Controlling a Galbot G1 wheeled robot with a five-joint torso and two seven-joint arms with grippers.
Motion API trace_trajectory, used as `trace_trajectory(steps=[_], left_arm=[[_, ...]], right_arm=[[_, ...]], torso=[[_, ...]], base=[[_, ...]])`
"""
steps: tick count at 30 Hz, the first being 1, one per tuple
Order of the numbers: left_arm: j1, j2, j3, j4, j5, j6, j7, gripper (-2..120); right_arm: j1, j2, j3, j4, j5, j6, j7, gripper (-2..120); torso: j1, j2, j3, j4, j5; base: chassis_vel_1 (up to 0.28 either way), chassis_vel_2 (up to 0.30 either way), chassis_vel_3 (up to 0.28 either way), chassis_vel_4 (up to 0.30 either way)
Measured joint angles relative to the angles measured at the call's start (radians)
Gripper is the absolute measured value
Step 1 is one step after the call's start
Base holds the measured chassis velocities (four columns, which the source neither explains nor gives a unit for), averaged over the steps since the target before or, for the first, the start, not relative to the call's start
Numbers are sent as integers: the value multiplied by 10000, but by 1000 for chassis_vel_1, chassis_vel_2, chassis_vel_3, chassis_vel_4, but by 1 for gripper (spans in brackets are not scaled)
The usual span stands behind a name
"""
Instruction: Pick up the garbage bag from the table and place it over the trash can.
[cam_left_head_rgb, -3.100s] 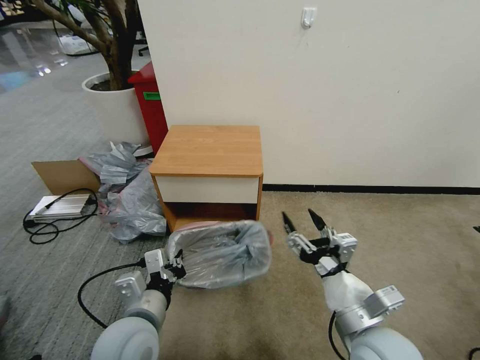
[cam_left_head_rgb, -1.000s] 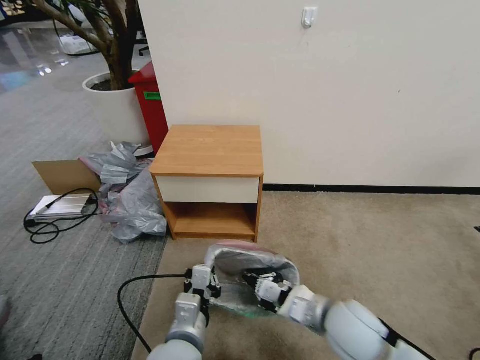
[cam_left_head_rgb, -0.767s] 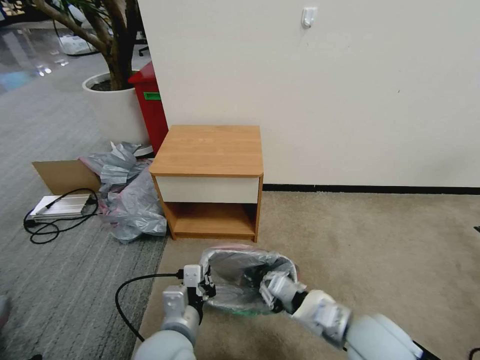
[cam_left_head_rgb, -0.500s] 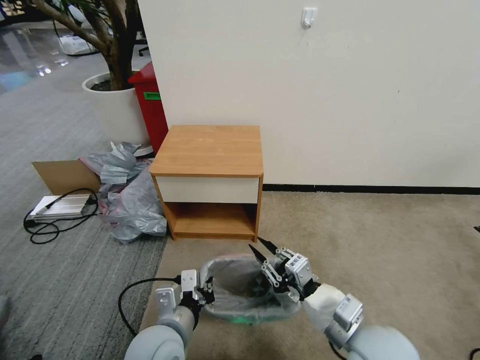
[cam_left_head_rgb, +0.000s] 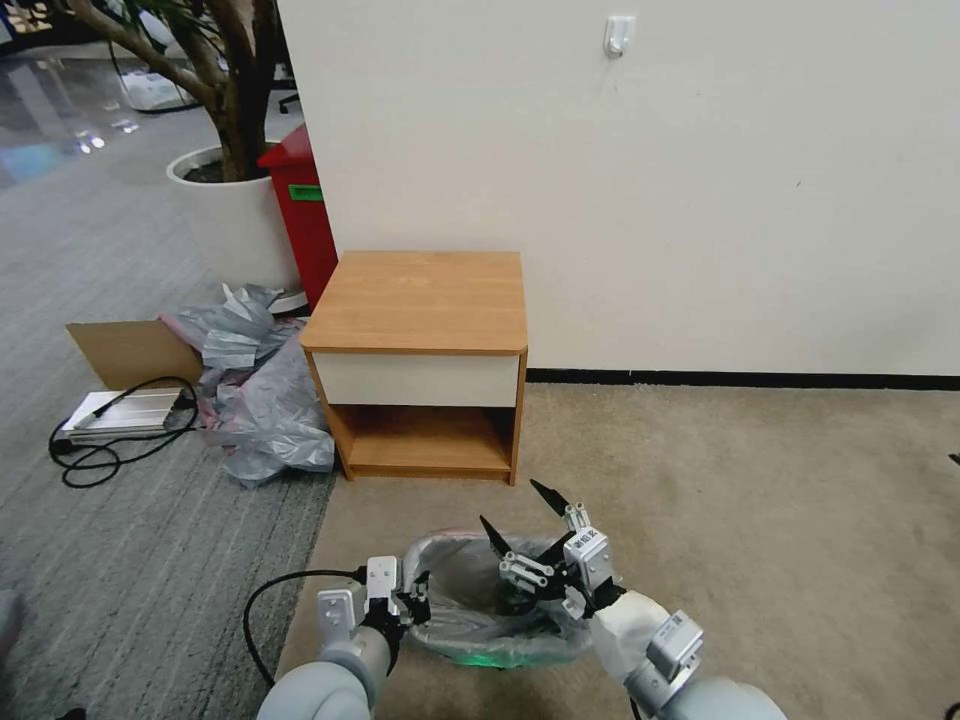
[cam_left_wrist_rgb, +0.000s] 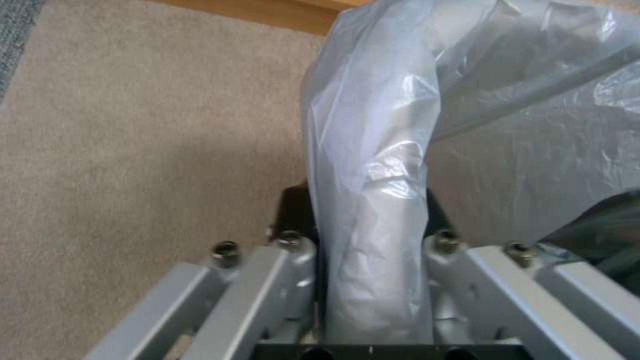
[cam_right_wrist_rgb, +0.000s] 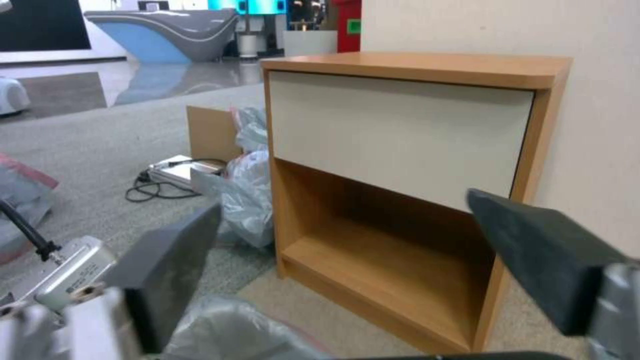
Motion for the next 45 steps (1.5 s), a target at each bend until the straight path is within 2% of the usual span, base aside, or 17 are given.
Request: trace_trajectory(steps=[3, 6, 11, 13, 15, 18, 19, 23, 26, 27, 29, 30, 31, 32, 33, 38, 45], left_arm=[[-8, -11, 5, -6, 13, -3, 0, 32], [34, -10, 26, -120, 158, 6, -1, 49], [21, 20, 20, -229, 291, 13, -3, 68], [14, 23, 13, -236, 309, -4, -3, 70], [6, 26, 5, -262, 373, -88, -3, 81], [7, 26, 7, -280, 403, -103, -4, 86], [7, 27, 14, -369, 493, -126, 2, 95], [16, 29, 17, -443, 748, -228, 83, 99], [188, 52, -105, -329, 2396, -2032, 579, 100], [188, 52, -105, -329, 2396, -2032, 579, 100], [334, 125, -430, 192, 3800, -4714, 919, 100], [368, 142, -524, 285, 3983, -5175, 989, 100], [368, 142, -524, 285, 3983, -5175, 989, 100], [475, 182, -727, 465, 4253, -6100, 1142, 100], [556, 198, -883, 542, 4463, -6550, 1214, 100], [888, 246, -1415, 695, 5224, -7677, 1404, 98], [931, 240, -1550, 720, 5186, -7943, 1436, 99]], right_arm=[[35, -26, 0, -67, 32, 33, -8, 100], [149, -34, -18, -197, 146, 57, -10, 100], [201, 14, -69, -243, 157, 58, -10, 100], [198, 19, -73, -248, 157, 59, -10, 100], [174, 29, -78, -251, 147, 73, -12, 100], [161, 35, -79, -251, 140, 77, -14, 100], [147, 53, -78, -245, 134, 78, -14, 100], [143, 121, -73, -259, 134, 104, 53, 100], [64, 545, -67, -535, 242, 201, 1422, 100], [64, 545, -67, -535, 242, 201, 1422, 100], [-72, 964, -24, -865, 326, 207, 2793, 100], [-106, 1055, 18, -967, 330, 225, 3060, 100], [-106, 1055, 18, -967, 330, 225, 3060, 100], [-156, 1226, 152, -1171, 314, 368, 3392, 100], [-194, 1337, 309, -1336, 241, 569, 3528, 100], [-354, 1648, 1011, -1721, -103, 1568, 3590, 100], [-362, 1715, 1363, -1653, -214, 1927, 3363, 100]], torso=[[0, 0, 1, 0, -1], [0, -1, 2, -2, -5], [0, -1, 2, -2, -6], [0, -1, 2, -3, -5], [0, -1, 2, -2, -4], [0, -1, 2, -2, -4], [0, -1, 2, -2, -3], [0, -1, 2, -2, -3], [0, -1, 2, -2, -1], [0, -1, 2, -2, -1], [0, -1, 2, -2, -3], [0, -1, 2, -2, -3], [0, -1, 2, -2, -3], [0, -1, 2, -2, -3], [0, -1, 2, -1, -4], [0, -1, 2, -1, -3], [0, -1, 2, -2, -3]], base=[[0, 0, 0, 0], [0, 0, 0, 0], [0, 0, 0, 0], [0, 0, 0, 0], [0, 0, 0, 0], [0, 0, 0, 0], [0, 0, 0, 0], [0, 0, 0, 0], [0, 0, 0, 0], [0, 0, 0, 0], [0, 0, 0, 0], [0, 0, 0, 0], [0, 0, 0, 0], [0, 0, 0, 0], [0, 0, 0, 0], [0, 0, 0, 0], [0, 0, 0, 0]])
